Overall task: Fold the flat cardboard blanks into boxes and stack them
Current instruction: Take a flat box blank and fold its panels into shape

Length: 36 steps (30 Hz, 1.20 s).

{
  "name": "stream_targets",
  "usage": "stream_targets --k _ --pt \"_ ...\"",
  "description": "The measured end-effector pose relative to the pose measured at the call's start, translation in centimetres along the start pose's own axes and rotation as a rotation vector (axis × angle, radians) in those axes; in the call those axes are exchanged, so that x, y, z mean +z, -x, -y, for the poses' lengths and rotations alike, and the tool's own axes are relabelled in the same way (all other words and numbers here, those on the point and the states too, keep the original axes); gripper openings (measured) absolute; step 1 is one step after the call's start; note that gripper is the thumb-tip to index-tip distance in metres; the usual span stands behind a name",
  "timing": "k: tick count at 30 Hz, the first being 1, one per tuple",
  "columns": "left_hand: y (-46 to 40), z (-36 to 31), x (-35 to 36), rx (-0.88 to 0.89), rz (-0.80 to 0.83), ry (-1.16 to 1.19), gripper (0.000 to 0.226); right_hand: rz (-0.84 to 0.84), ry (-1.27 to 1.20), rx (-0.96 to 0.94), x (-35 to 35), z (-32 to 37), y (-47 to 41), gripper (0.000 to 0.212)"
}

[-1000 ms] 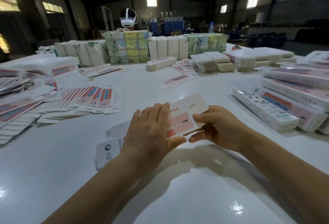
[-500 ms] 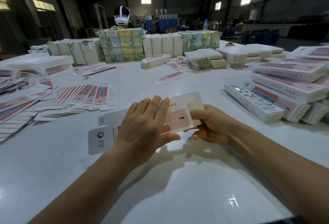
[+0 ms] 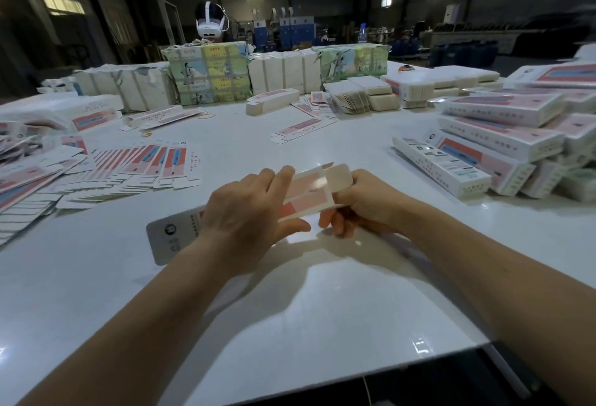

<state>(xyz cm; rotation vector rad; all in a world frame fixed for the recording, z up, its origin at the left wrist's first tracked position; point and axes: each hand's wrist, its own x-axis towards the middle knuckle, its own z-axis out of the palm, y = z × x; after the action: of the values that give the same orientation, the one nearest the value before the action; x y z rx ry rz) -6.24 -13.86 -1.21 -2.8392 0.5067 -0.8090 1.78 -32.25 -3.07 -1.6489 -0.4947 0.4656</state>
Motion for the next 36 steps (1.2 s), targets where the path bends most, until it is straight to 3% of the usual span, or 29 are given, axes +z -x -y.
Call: stream_targets --k 3,6,9,11,12,14,16,21,26,29,32,36 --pt "0.2 0.1 0.2 -0.067 -0.014 0.071 0.074 0.016 -0.021 0.037 -0.1 0.2 0.0 0.035" --pt "0.0 0.5 0.5 -0.171 -0.025 0.136 0.07 -0.068 -0.133 0.036 0.1 0.8 0.0 0.022" --pt "-0.1 1.4 0.8 -0.295 -0.029 0.173 0.069 -0.435 -0.1 -0.163 0.2 0.9 -0.1 0.01" --pt "-0.2 1.8 1.0 -0.345 -0.061 0.204 0.072 -0.71 0.146 -0.38 0.6 0.6 0.1 0.007" --pt "-0.3 1.9 1.0 -0.37 -0.061 0.212 0.072 -0.757 0.277 -0.462 1.0 0.4 0.1 0.009" --pt "-0.5 1.9 1.2 -0.411 -0.034 0.216 0.068 -0.705 0.444 -0.533 1.9 0.0 0.1 0.006" --pt "-0.7 1.8 1.3 -0.426 -0.018 0.223 0.067 -0.659 0.515 -0.537 2.6 -0.3 0.0 0.017" --pt "-0.6 1.2 1.4 -0.373 0.047 0.227 0.082 -0.627 0.63 -0.531 3.3 -0.5 0.3 0.017" --pt "-0.4 1.3 1.4 -0.32 0.111 0.279 0.083 -0.48 0.595 -0.471 3.2 -0.1 0.7 0.011" --pt "-0.3 1.4 1.4 -0.282 0.147 0.309 0.082 -0.37 0.527 -0.421 3.3 0.2 0.9 0.029" --pt "-0.3 1.4 1.4 -0.285 0.153 0.313 0.081 -0.409 0.376 -0.456 3.7 0.4 1.2 0.017" --pt "-0.3 1.4 1.7 -0.306 0.14 0.266 0.081 -0.444 0.325 -0.432 4.1 -0.1 1.0 0.054"
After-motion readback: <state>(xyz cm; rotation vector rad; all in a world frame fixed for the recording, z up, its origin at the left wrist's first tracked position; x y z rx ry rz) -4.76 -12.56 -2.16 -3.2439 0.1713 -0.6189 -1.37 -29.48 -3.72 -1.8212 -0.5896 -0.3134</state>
